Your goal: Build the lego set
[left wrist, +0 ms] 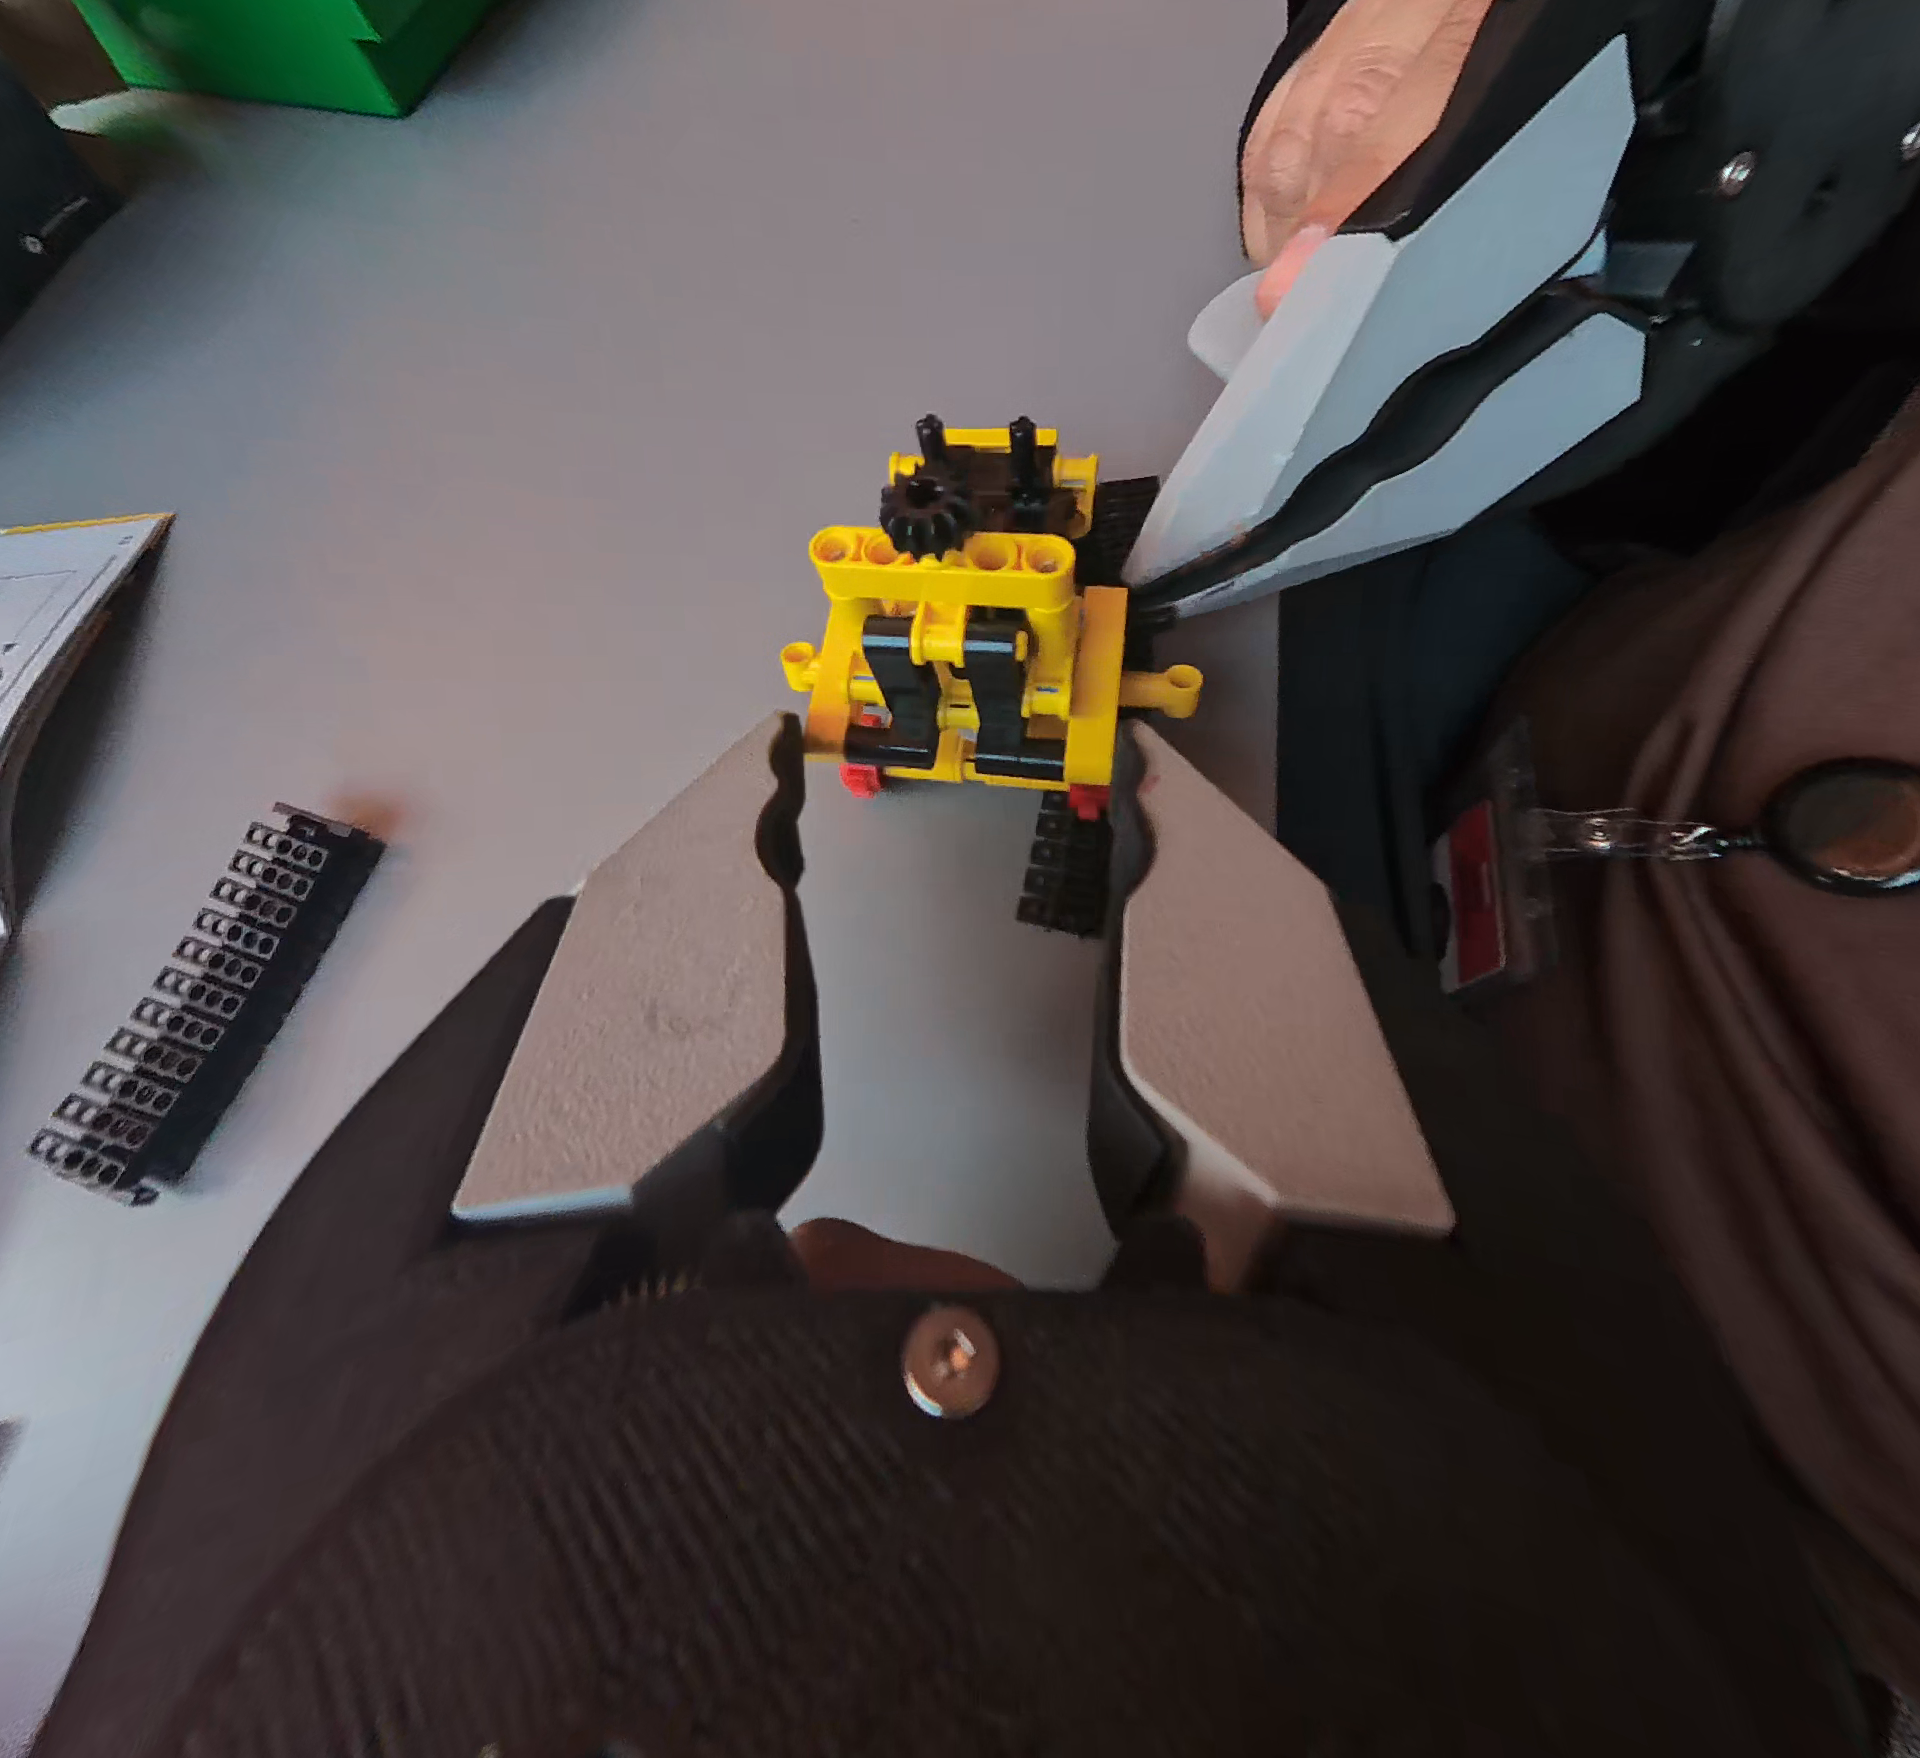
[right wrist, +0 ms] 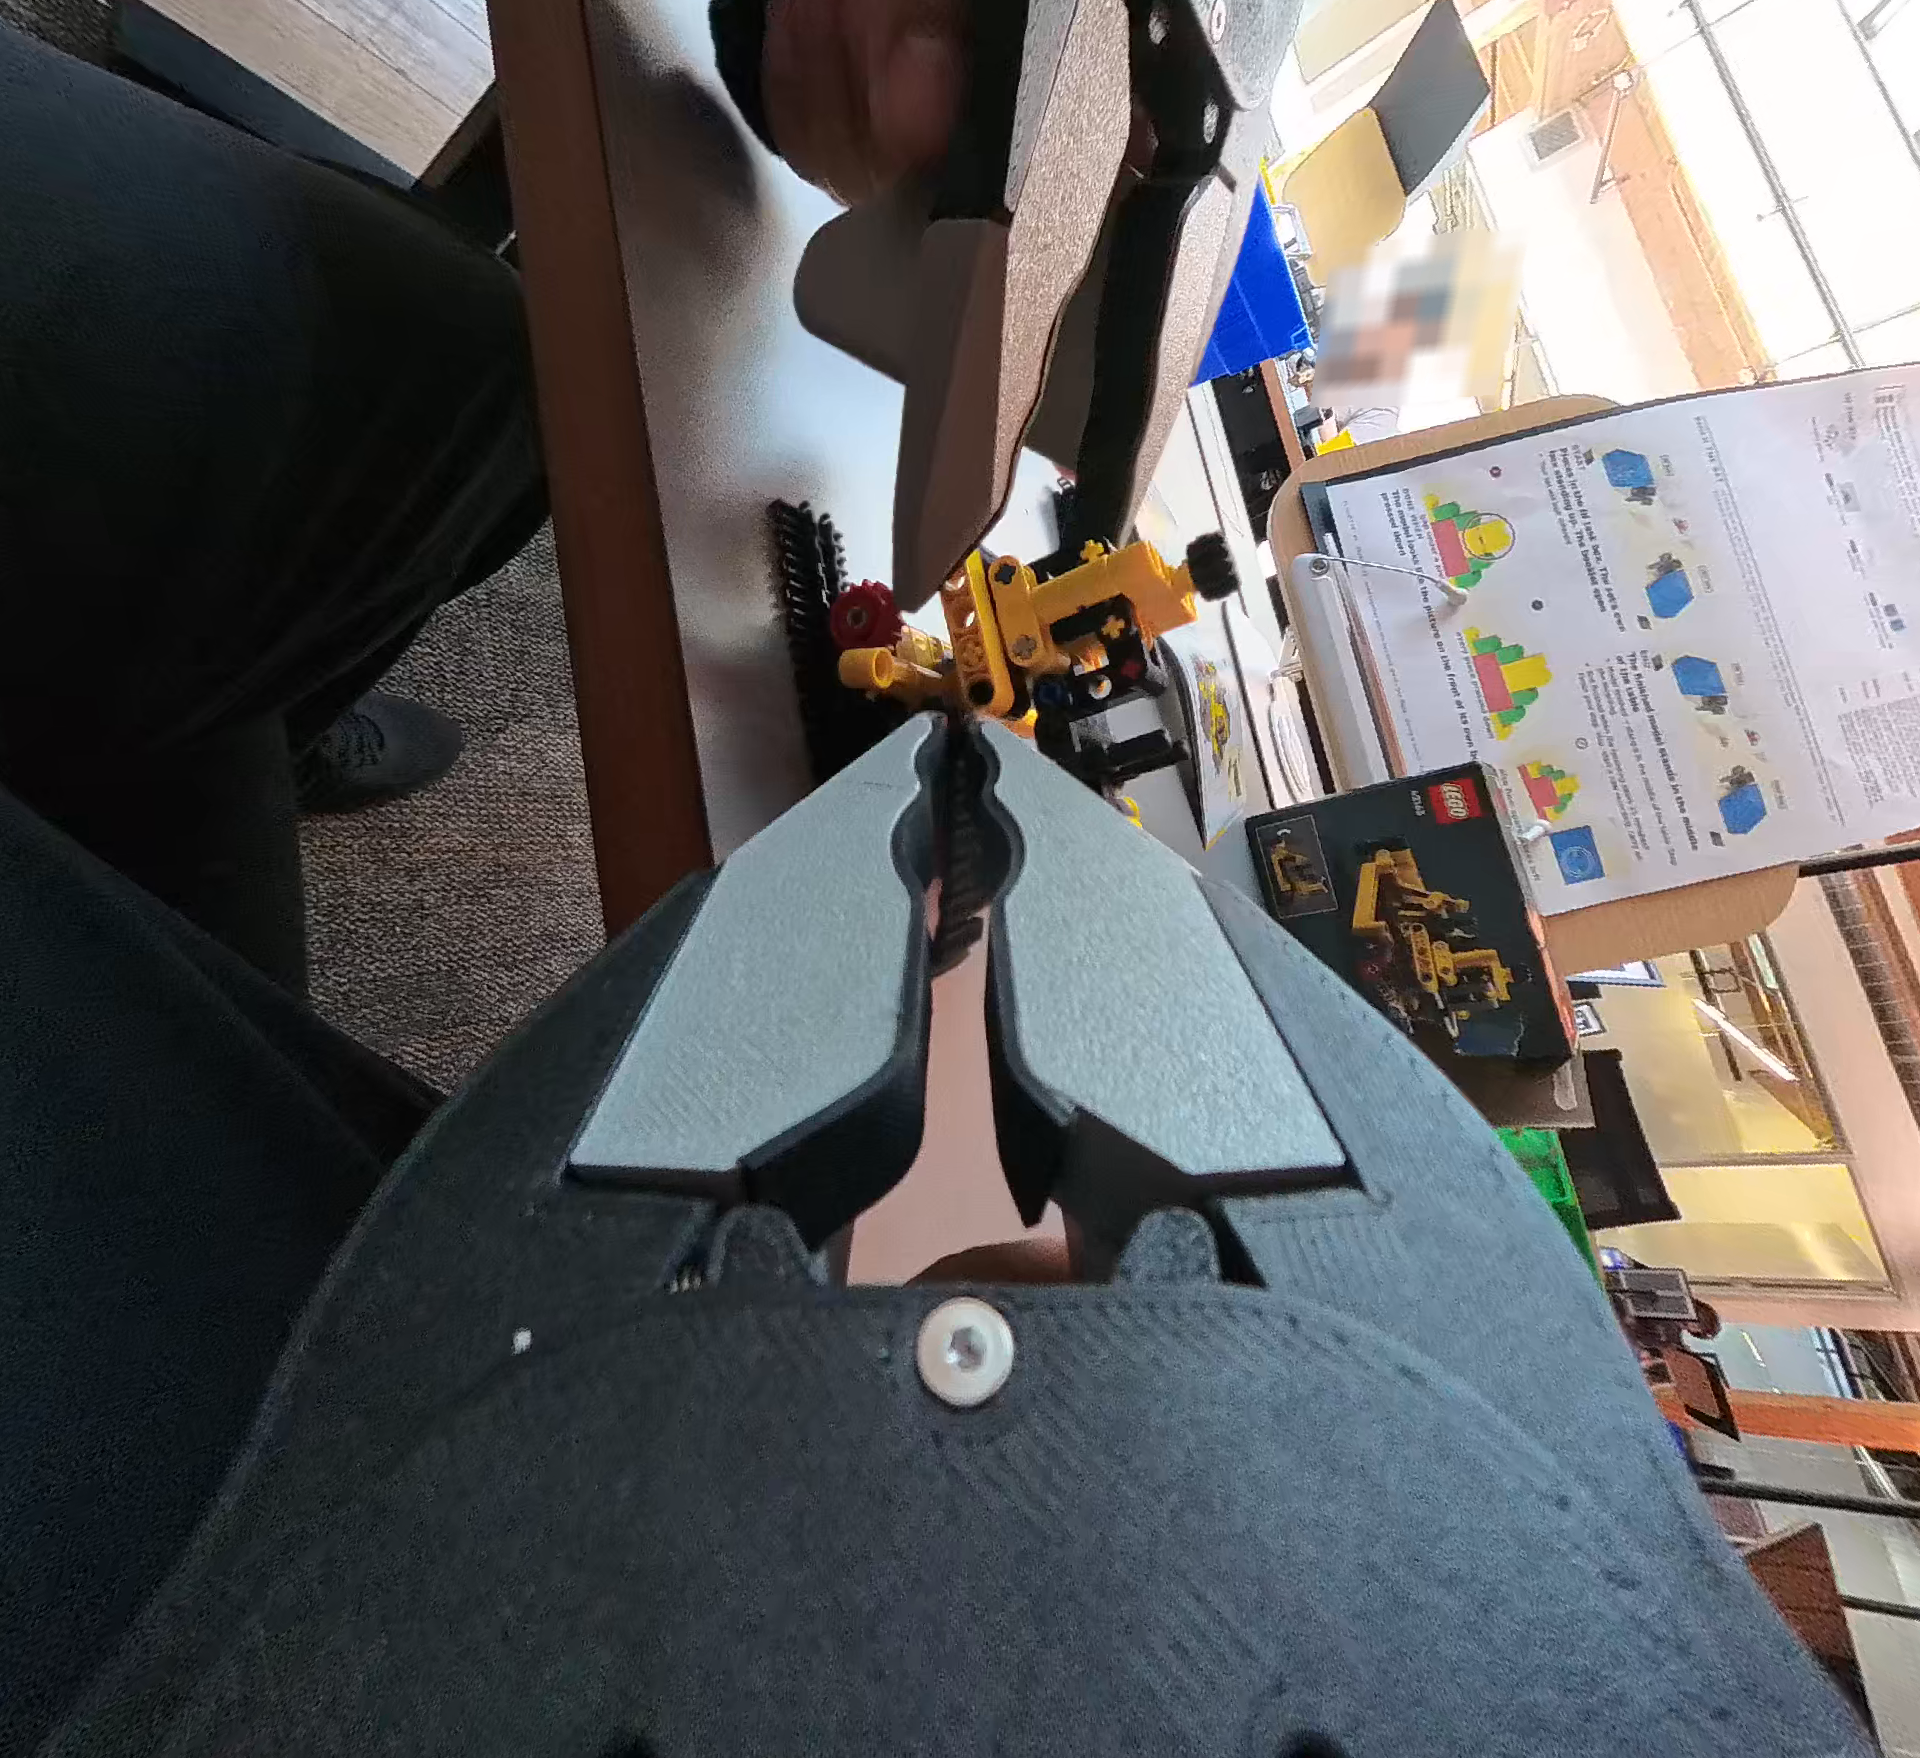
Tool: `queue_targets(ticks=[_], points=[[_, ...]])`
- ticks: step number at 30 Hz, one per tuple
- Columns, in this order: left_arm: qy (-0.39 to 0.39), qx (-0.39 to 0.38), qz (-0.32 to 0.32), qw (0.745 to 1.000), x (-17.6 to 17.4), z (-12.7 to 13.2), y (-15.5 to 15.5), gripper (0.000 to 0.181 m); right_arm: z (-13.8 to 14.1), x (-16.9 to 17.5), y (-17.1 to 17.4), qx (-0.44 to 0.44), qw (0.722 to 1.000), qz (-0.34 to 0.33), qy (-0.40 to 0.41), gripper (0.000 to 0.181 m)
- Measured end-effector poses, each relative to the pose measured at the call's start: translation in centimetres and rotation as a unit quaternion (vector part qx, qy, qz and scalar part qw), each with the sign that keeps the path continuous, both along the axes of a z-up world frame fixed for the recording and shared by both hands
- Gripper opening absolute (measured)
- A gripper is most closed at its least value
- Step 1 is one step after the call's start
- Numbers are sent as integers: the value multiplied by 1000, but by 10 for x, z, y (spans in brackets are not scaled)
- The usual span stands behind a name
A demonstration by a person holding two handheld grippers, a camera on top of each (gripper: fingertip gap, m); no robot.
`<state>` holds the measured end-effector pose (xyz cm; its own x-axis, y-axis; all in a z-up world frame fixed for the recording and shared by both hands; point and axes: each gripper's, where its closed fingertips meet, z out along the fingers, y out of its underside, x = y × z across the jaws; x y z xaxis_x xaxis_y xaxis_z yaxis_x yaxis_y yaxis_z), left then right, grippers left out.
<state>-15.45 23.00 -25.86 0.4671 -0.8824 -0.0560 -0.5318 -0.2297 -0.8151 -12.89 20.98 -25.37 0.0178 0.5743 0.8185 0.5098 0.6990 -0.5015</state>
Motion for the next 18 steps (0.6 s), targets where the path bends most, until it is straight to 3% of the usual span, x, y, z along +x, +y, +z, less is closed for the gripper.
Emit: queue_targets(ticks=[3, 11, 18], points=[[3, 12, 8, 1000, 1, 0, -2, 56, 1, -1, -2, -7, 1000, 2, 4, 0], [31, 39, 136, 989, -4, -2, -8, 57, 2, -2, -5, -27, 1000, 11, 9, 0], [35, 48, 164, 985, -7, -5, -13, 58, 1, -7, -12, -50, 998, 28, 5, 0]])
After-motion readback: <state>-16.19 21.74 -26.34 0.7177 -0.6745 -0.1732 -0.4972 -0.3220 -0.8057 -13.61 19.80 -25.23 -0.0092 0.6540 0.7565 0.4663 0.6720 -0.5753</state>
